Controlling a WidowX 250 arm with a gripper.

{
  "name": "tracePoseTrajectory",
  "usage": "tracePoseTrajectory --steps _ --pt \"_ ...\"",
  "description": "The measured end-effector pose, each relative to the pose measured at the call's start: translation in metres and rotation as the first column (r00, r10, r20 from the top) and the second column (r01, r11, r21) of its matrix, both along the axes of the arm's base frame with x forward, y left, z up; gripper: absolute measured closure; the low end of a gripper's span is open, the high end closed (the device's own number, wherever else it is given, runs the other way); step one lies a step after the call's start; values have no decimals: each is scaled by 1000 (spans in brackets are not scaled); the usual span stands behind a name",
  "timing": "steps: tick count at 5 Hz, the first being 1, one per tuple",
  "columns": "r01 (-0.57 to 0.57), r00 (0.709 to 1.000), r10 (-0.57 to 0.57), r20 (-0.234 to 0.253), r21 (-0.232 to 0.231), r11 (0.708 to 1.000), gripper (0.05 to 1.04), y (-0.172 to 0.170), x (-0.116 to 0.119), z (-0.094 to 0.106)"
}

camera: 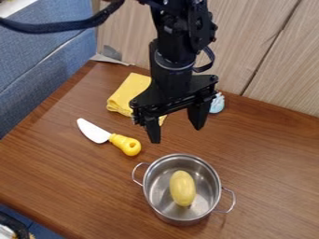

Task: Move the blue brush to the left side of the silver pot

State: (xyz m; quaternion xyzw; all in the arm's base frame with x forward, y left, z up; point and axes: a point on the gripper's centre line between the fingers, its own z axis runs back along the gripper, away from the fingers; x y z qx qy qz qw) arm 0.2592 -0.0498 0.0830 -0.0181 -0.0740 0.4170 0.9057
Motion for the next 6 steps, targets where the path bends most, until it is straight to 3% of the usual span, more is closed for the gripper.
tracePoseTrajectory --steps 1,2,4,6 --pt "-8 999 9 -31 5 1000 83 0 -1 -8" --pt "-37 997 37 -63 1 999 83 -6 20 -19" --pt "-125 991 125 -51 -12 992 83 -13 73 -29" --pt "-211 977 212 -11 29 977 83 3 133 -51"
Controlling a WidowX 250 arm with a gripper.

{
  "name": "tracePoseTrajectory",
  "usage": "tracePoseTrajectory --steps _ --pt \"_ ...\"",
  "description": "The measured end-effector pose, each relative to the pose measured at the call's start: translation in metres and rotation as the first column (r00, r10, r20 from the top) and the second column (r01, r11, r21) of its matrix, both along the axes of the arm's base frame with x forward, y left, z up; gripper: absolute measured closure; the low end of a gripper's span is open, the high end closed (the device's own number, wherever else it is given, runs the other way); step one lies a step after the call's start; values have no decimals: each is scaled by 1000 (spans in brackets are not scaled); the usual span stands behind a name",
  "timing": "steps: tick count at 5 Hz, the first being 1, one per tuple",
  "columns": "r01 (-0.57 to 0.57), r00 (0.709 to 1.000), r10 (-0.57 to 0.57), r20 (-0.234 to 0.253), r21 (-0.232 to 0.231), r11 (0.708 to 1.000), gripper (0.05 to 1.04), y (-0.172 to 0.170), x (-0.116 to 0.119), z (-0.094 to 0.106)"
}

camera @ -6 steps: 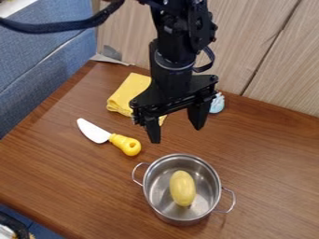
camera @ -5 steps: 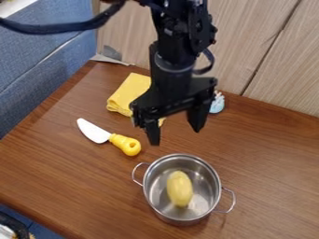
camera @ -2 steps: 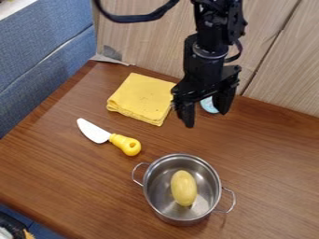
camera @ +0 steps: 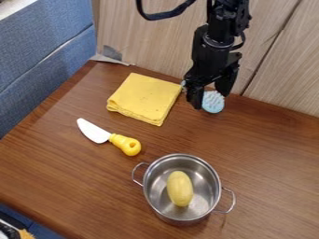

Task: Move the blue brush to the left side of the silver pot

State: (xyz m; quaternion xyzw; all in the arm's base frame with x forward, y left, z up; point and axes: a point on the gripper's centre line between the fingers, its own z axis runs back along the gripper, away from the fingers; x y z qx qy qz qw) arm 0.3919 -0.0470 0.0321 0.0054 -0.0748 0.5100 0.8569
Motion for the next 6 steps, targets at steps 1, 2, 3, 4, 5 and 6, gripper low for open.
tracePoseTrajectory --steps 1,2,3,4,5,6 --pt "-1 1000 1 -2 34 999 83 8 17 -13" --pt "-6 1000 6 3 25 1000 83 9 27 -20" --pt "-15 1000 15 -4 24 1000 83 13 33 -30" --pt "-15 1000 15 -3 24 1000 136 12 36 -36" --pt "-35 999 35 5 36 999 413 14 33 -40" --pt "-15 1000 15 4 35 999 530 13 30 -40"
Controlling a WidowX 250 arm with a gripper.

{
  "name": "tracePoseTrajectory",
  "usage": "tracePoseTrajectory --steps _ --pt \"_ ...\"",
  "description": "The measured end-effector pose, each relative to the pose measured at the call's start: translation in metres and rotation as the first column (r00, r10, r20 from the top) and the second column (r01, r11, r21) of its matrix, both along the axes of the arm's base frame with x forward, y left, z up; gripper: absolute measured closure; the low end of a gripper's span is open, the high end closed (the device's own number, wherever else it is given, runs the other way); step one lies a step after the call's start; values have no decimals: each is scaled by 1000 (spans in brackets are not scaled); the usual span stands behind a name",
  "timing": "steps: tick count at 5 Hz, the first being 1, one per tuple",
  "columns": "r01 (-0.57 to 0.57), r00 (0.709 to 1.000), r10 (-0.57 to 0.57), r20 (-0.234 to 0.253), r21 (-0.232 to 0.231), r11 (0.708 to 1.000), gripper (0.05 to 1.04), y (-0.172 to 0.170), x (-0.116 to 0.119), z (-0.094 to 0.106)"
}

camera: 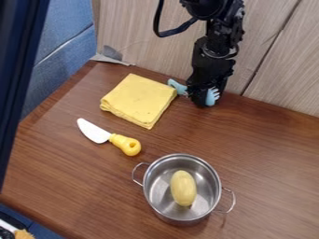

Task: Move the blue brush to the left side of the silver pot

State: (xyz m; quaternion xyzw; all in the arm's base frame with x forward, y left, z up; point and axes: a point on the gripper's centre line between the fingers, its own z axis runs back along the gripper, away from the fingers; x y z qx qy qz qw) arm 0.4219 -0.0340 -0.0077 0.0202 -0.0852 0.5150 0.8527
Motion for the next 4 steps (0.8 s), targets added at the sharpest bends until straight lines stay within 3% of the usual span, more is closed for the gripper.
tracePoseTrajectory --steps 1,3,4 --pt "48 999 -47 -13 6 999 530 -2 -6 4" --pt "165 986 -165 37 9 986 531 5 -25 50" --pt "196 979 -196 50 3 981 531 25 -47 63"
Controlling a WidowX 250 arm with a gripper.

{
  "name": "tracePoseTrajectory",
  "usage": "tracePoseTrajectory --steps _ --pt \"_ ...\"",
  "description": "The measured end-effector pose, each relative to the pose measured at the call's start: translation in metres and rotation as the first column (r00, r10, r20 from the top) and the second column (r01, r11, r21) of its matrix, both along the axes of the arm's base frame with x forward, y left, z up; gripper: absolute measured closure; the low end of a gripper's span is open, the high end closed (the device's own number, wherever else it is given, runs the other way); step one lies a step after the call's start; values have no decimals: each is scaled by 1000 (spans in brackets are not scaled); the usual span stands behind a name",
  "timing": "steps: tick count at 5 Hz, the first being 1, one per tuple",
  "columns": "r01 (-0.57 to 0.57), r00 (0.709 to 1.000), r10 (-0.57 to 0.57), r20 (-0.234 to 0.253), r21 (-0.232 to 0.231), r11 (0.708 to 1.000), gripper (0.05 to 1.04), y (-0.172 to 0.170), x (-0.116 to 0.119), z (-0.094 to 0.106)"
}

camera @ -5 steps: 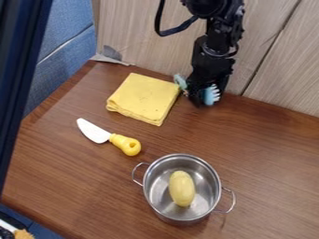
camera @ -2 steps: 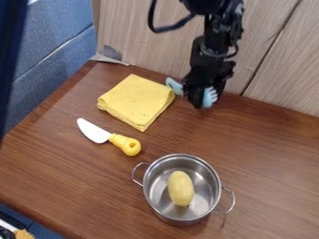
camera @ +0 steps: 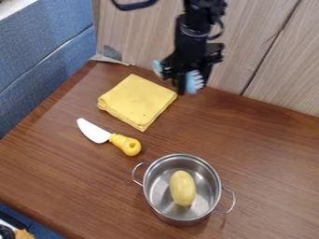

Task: Move the blue brush to the left side of the silver pot

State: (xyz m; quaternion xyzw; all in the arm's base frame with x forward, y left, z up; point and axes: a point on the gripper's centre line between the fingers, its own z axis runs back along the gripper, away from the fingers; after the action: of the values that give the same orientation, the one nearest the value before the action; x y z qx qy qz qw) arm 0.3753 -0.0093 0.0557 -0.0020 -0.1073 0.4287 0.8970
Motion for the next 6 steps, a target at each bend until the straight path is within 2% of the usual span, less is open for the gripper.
tracePoseTrajectory --steps 1,2,3,4,5,6 --pt "15 1000 -15 5 17 1000 531 22 -43 9" --pt "30 999 -29 -15 54 998 531 43 -84 7" --pt "11 1000 -10 -10 36 999 531 60 -117 3" --pt "-23 998 29 -59 103 994 531 77 -149 -10" --pt "-7 993 22 -117 123 992 531 83 -163 -36" --pt "-2 987 19 -160 108 994 531 80 -170 -61"
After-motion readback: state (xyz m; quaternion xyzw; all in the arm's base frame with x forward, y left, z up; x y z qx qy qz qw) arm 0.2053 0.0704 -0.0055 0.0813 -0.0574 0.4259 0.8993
